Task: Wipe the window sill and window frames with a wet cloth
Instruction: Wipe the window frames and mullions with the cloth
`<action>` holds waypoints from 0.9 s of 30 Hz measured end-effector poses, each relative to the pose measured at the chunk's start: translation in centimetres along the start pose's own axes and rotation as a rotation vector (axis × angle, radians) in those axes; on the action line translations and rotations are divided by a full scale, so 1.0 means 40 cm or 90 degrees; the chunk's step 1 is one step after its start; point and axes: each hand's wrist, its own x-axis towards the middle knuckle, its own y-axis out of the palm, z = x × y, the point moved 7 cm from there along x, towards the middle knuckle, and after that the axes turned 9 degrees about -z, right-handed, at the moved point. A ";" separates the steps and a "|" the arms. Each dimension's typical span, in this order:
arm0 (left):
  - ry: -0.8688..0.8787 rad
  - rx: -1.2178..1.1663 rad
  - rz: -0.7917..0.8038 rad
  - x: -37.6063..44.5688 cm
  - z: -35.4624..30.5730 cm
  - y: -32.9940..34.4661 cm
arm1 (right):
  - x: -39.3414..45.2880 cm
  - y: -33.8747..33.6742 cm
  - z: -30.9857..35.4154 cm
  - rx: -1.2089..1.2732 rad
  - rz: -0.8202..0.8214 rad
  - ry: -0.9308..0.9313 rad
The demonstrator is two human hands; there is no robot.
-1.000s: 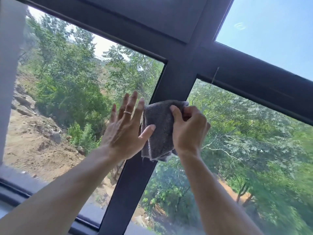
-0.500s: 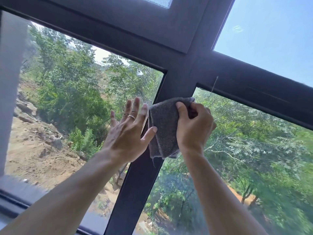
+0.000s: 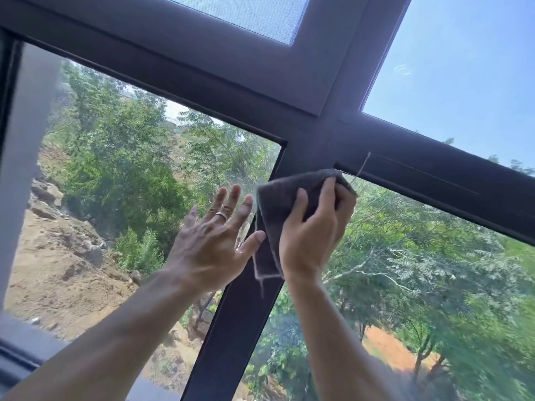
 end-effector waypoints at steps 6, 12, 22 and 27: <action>0.022 -0.018 -0.002 -0.002 0.023 0.008 | 0.011 0.051 0.024 -0.209 0.117 -0.473; 0.039 -0.003 0.008 0.000 0.023 0.004 | -0.012 0.062 0.023 -0.241 0.304 -0.679; 0.063 0.038 0.026 0.000 0.029 0.009 | -0.024 0.095 0.050 -0.244 0.390 -0.839; 0.067 0.038 0.029 -0.001 0.035 0.005 | 0.047 0.130 0.093 -0.315 0.382 -0.767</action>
